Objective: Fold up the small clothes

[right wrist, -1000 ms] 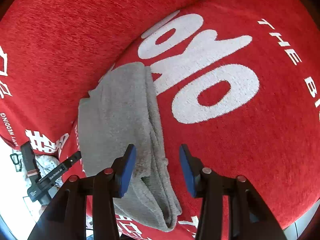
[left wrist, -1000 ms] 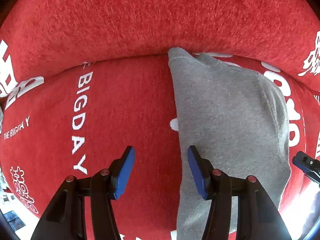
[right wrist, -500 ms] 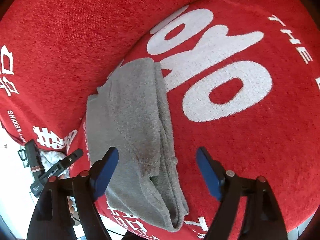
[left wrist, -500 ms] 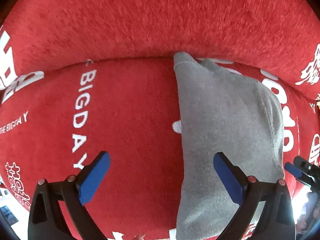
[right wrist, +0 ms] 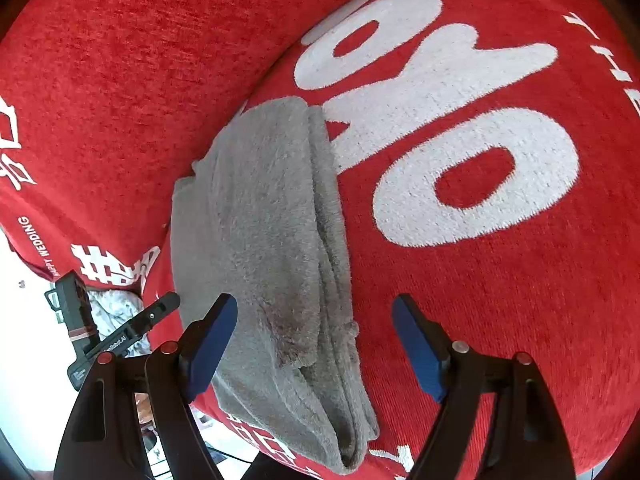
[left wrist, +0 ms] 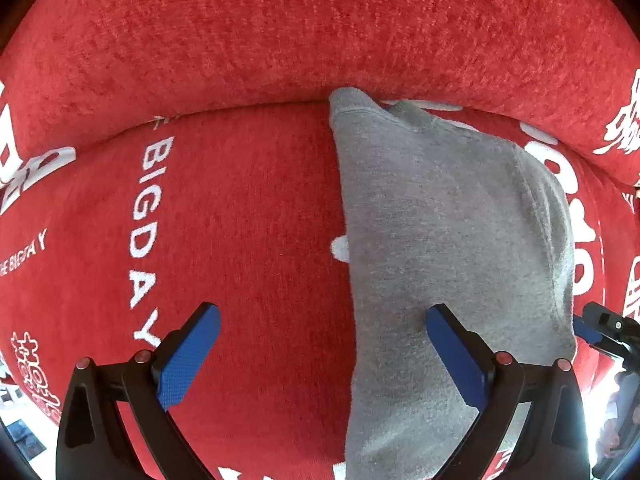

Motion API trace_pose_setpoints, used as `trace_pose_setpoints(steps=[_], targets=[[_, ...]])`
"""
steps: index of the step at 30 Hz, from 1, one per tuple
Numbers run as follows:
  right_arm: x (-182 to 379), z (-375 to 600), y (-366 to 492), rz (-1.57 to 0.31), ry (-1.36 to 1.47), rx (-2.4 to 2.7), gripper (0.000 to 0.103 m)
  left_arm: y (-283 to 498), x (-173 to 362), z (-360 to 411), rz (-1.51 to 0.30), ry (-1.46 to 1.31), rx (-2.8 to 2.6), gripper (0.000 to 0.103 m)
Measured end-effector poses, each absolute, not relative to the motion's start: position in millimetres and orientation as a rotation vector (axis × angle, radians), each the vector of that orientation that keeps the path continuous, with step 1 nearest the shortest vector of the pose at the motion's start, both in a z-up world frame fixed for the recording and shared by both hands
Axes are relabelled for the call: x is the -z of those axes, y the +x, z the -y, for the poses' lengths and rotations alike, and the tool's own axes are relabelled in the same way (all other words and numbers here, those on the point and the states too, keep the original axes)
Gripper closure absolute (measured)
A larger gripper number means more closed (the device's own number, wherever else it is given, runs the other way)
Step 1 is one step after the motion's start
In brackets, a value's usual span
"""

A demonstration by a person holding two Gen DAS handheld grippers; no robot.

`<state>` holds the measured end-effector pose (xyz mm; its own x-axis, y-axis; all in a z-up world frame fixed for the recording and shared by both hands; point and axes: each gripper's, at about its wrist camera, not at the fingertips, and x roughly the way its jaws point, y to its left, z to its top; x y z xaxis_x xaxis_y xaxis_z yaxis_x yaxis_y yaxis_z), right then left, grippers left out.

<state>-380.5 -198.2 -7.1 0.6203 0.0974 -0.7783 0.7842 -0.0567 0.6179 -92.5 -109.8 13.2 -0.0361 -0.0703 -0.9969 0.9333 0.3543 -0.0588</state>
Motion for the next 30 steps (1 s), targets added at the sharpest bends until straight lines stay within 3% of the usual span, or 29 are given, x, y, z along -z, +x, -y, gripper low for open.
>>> trace_pose_setpoints(steps=[5, 16, 30], targets=[[8.6, 201.8, -379.2, -0.768, 1.548, 0.649, 0.020, -94.7, -12.3, 112.6, -1.372, 0.863, 1.061, 0.000], [30.8, 213.4, -368.4, -0.733, 1.595, 0.470, 0.020, -94.8, 21.8, 125.6, -1.601, 0.778, 1.238, 0.000], [39.6, 220.9, -322.7, -0.654, 1.575, 0.383, 0.010, -122.6, 41.1, 146.8, -1.629, 0.743, 1.266, 0.001]])
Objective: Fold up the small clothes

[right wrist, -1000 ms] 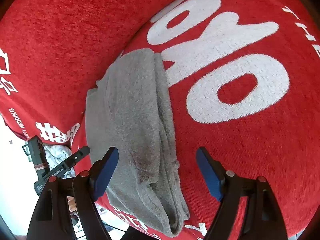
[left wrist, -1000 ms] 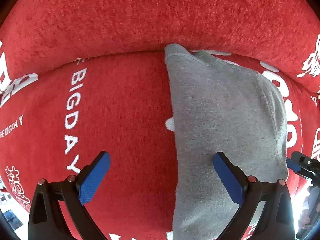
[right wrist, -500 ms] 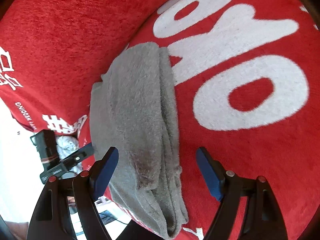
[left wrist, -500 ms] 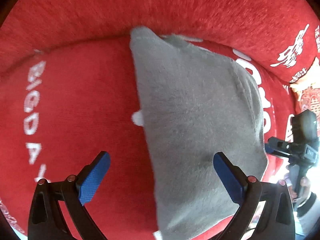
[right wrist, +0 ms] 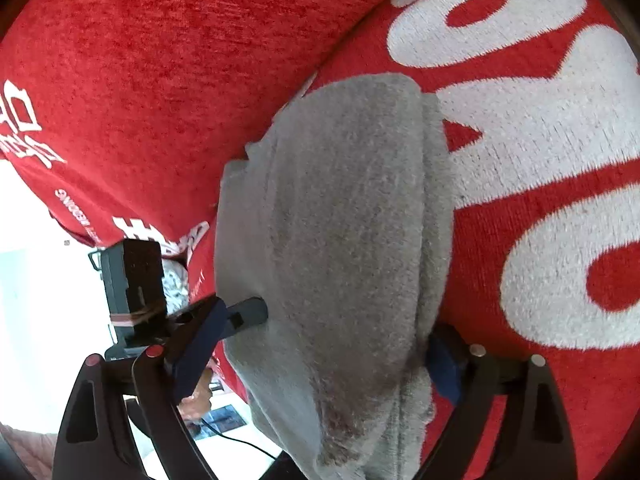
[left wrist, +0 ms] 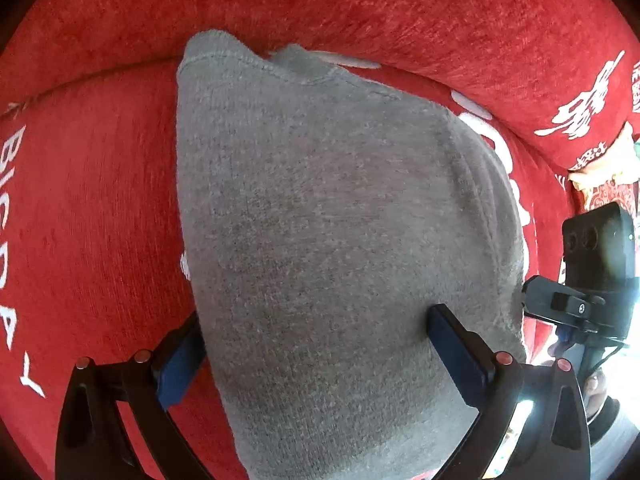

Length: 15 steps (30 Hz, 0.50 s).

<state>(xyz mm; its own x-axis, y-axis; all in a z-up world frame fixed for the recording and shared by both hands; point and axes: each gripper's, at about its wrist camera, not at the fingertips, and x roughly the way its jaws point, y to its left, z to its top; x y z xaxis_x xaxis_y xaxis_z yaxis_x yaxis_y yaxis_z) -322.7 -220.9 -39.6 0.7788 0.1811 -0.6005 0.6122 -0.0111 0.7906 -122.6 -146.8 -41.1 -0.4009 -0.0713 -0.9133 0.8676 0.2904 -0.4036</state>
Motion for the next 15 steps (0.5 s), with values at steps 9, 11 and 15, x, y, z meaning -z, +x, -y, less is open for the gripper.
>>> trace_pose_setpoints(steps=[9, 11, 15], targets=[[36.8, 210.6, -326.6, -0.591, 1.662, 0.431, 0.060, -108.7, 10.6, 131.3, -1.608, 0.631, 1.332, 0.053], [30.4, 206.4, -327.4, -0.551, 1.685, 0.416, 0.061, -105.8, 1.4, 126.8, -1.612, 0.625, 1.362, 0.055], [12.8, 197.9, -327.7, -0.482, 1.720, 0.388, 0.064, -99.6, -15.9, 117.1, -1.621, 0.591, 1.408, 0.055]])
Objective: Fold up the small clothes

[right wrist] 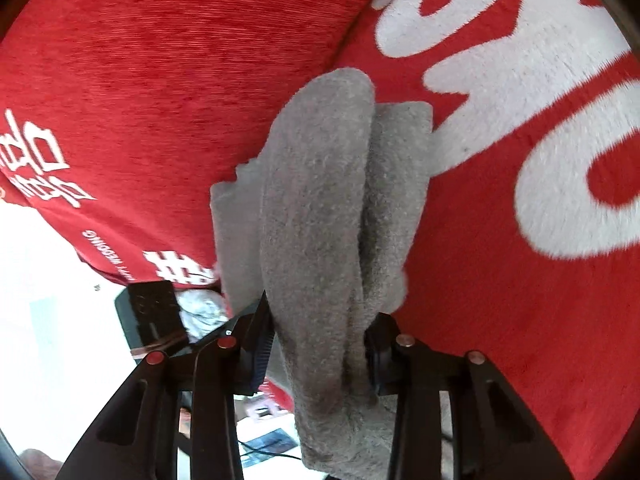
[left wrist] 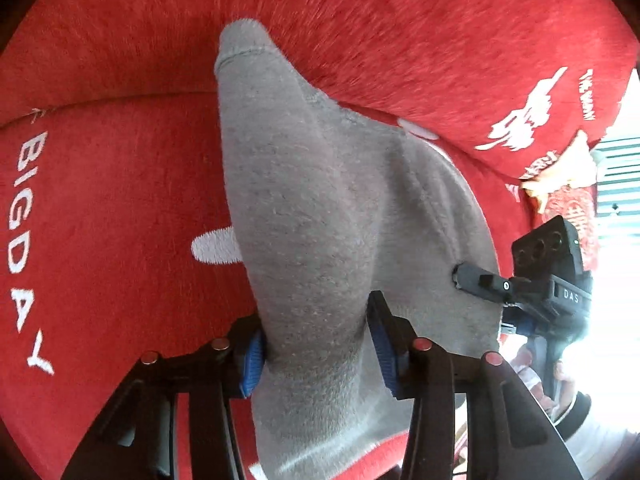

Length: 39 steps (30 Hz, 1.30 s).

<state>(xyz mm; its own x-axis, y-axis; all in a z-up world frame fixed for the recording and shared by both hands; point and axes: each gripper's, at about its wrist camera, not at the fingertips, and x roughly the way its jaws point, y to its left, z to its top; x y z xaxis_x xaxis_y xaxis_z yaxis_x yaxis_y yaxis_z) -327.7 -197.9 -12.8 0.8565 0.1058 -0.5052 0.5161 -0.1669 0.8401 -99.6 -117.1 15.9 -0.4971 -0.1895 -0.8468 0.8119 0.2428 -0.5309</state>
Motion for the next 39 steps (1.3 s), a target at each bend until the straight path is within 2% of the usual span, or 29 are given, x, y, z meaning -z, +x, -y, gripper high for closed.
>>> trace_pose_setpoints(steps=[1, 5, 10, 12, 13, 14, 15, 16, 19, 20, 28, 31, 33, 34, 35, 36, 39], targets=[[7.2, 195.7, -326.5, -0.465, 1.725, 0.375, 0.068, -97.6, -22.5, 112.4, -1.620, 0.582, 1.418, 0.055], [-15.5, 181.7, -305.1, -0.491, 1.683, 0.364, 0.069, -87.7, -38.8, 94.2, -1.623, 0.538, 1.443, 0.055], [-9.9, 179.9, -294.9, -0.581, 1.618, 0.498, 0.067, -83.7, -14.0, 95.3, -1.608, 0.586, 1.370, 0.055], [-9.3, 187.9, -303.8, -0.628, 1.583, 0.582, 0.061, -81.7, -2.3, 100.0, -1.602, 0.621, 1.334, 0.055], [-8.6, 192.6, -308.4, -0.656, 1.563, 0.616, 0.047, -80.4, 0.9, 100.3, -1.607, 0.623, 1.323, 0.054], [-8.1, 195.1, -310.6, -0.671, 1.551, 0.628, 0.032, -78.3, 3.8, 100.8, -1.615, 0.620, 1.308, 0.043], [-5.8, 197.7, -315.6, -0.686, 1.543, 0.628, 0.028, -76.5, 5.2, 100.3, -1.610, 0.624, 1.290, 0.037], [-2.4, 199.1, -320.6, -0.711, 1.542, 0.629, 0.028, -73.5, 4.9, 97.2, -1.593, 0.631, 1.280, 0.032], [8.1, 196.6, -333.8, -0.740, 1.553, 0.624, 0.028, -62.7, 4.3, 89.3, -1.590, 0.641, 1.283, 0.029], [11.9, 196.6, -338.7, -0.733, 1.564, 0.604, 0.028, -59.8, 6.0, 87.4, -1.600, 0.636, 1.271, 0.021], [38.1, 196.6, -318.1, -0.668, 1.608, 0.377, 0.028, -86.3, 32.7, 91.1, -1.725, 0.637, 1.338, 0.021], [40.8, 197.8, -290.0, -0.711, 1.596, 0.329, 0.028, -98.8, 30.9, 92.5, -1.693, 0.665, 1.343, 0.021], [41.4, 194.2, -278.3, -0.722, 1.636, 0.306, 0.043, -98.6, 28.5, 93.1, -1.693, 0.641, 1.331, 0.029], [41.2, 190.8, -276.3, -0.718, 1.656, 0.294, 0.059, -97.6, 25.7, 93.0, -1.693, 0.622, 1.323, 0.039], [38.0, 188.2, -277.4, -0.682, 1.679, 0.273, 0.061, -95.1, 21.3, 91.3, -1.692, 0.609, 1.327, 0.046], [32.1, 184.4, -273.3, -0.638, 1.696, 0.240, 0.061, -92.7, 16.4, 89.9, -1.689, 0.599, 1.335, 0.048], [7.8, 178.3, -268.3, -0.579, 1.699, 0.194, 0.061, -86.4, -13.5, 83.5, -1.651, 0.573, 1.393, 0.049]])
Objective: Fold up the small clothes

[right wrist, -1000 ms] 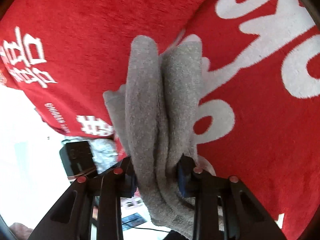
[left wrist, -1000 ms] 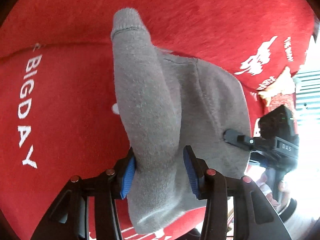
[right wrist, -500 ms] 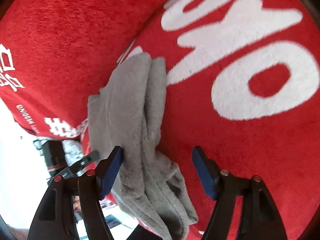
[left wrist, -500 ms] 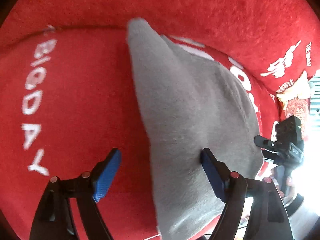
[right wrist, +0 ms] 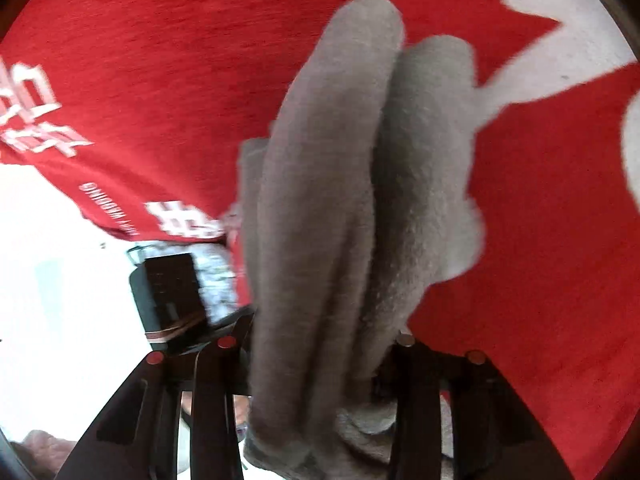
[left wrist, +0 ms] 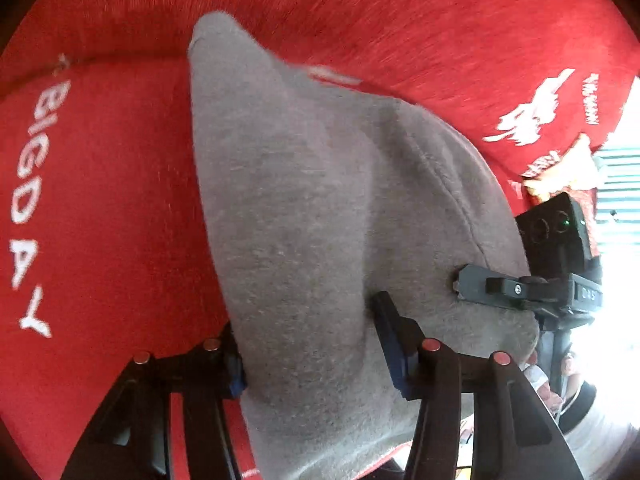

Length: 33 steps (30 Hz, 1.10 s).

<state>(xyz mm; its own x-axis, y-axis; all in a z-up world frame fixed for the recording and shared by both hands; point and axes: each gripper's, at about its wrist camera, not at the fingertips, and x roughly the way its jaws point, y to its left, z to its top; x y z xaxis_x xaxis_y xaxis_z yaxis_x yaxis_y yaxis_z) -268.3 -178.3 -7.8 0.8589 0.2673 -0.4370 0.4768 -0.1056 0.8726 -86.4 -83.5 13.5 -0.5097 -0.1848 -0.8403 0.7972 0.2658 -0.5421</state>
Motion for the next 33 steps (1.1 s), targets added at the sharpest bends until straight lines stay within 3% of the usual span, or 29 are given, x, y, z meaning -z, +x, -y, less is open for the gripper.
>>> trace_pose_setpoints(steps=[7, 12, 16, 19, 24, 25, 26, 28, 29, 33], targets=[[-38.9, 147.2, -244.3, -0.541, 1.658, 0.138, 0.061, -57.4, -64.6, 49.6, -1.603, 0.533, 1.434, 0.049], [-31.9, 110.3, -203.7, -0.592, 1.651, 0.120, 0.061, -32.9, -59.9, 11.0, -1.589, 0.580, 1.367, 0.049], [-10.0, 89.5, -173.5, -0.685, 1.640, 0.145, 0.061, -12.2, -31.1, -14.3, -1.618, 0.601, 1.261, 0.049], [1.0, 82.9, -168.2, -0.877, 1.563, 0.312, 0.058, -10.0, -16.3, -22.8, -1.566, 0.697, 1.175, 0.049], [-20.2, 78.2, -190.9, -1.056, 1.344, 0.551, 0.054, 16.0, -31.2, -46.1, -1.517, 0.654, 1.122, 0.049], [-26.5, 78.3, -198.5, -1.055, 1.329, 0.603, 0.057, 20.5, -32.7, -48.0, -1.505, 0.650, 1.102, 0.051], [-33.1, 81.6, -198.3, -1.067, 1.311, 0.664, 0.069, 25.8, -36.9, -50.5, -1.474, 0.659, 1.065, 0.069], [-40.9, 84.4, -208.1, -1.059, 1.322, 0.734, 0.078, 40.2, -39.8, -63.2, -1.476, 0.667, 1.044, 0.084], [-48.5, 87.4, -215.6, -1.045, 1.325, 0.769, 0.092, 43.3, -43.1, -64.9, -1.483, 0.649, 1.041, 0.084], [-73.0, 78.5, -211.5, -0.976, 1.291, 0.722, 0.094, 28.7, -63.7, -57.0, -1.443, 0.643, 1.127, 0.084]])
